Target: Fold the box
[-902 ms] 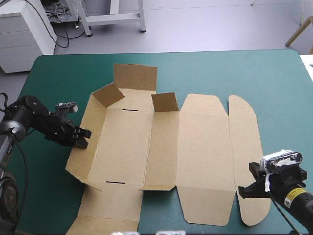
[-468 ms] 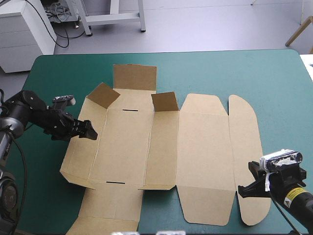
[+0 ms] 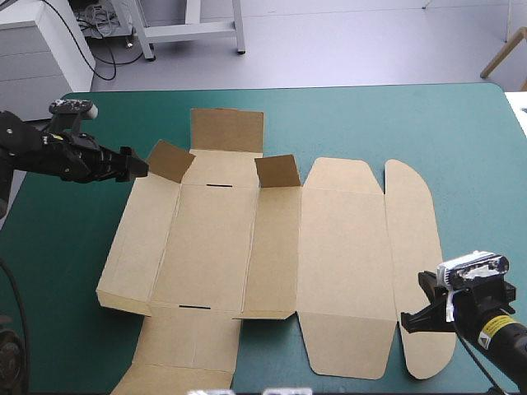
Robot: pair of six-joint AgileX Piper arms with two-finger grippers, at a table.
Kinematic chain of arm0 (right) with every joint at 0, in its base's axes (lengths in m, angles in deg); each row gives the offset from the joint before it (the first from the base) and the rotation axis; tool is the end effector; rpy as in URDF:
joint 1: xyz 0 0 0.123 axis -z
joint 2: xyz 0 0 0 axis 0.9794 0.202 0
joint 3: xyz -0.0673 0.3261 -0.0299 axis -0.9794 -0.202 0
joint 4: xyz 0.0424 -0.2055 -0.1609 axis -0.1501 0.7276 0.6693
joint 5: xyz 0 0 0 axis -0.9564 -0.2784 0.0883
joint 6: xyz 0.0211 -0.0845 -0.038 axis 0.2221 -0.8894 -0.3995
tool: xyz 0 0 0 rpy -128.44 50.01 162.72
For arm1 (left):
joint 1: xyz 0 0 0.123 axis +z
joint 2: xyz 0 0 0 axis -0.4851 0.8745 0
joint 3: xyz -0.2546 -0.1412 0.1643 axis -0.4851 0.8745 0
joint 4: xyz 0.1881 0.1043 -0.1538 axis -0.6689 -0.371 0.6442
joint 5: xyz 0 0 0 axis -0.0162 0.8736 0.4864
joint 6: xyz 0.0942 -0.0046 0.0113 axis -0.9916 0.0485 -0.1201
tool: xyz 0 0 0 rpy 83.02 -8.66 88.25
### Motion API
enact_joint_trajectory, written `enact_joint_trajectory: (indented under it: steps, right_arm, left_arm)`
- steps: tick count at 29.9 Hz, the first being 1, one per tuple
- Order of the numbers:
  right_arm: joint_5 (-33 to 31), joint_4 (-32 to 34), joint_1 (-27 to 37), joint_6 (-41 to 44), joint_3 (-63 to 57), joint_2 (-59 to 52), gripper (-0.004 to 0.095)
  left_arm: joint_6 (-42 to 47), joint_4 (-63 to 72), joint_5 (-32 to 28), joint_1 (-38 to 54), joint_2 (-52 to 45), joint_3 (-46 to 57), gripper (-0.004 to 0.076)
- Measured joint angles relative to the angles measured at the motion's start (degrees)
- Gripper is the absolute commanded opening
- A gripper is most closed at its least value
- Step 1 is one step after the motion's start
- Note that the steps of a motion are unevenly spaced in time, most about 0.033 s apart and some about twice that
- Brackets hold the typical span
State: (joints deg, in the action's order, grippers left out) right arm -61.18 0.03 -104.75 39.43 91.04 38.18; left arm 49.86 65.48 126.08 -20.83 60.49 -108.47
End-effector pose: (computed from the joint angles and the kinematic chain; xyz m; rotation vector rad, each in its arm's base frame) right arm 0.0531 0.0177 0.3258 -0.3189 2.1062 0.2558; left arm 0.3024 0.0038 0.4386 0.1913 2.5380 -0.4363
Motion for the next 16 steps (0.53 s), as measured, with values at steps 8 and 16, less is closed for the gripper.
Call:
enact_joint_trajectory:
  steps: [8, 16]
  right_arm:
    - [0.0, 0.0, 0.0, -0.5, 0.0, 0.0, 0.0]
    - [0.3, 0.0, 0.0, -0.8, 0.0, 0.0, 0.0]
  left_arm:
    - [5.0, -11.0, 1.1, 1.1, -4.1, -0.2, 0.0669]
    - [2.0, -9.6, 0.8, 8.9, -4.1, 7.9, 0.0669]
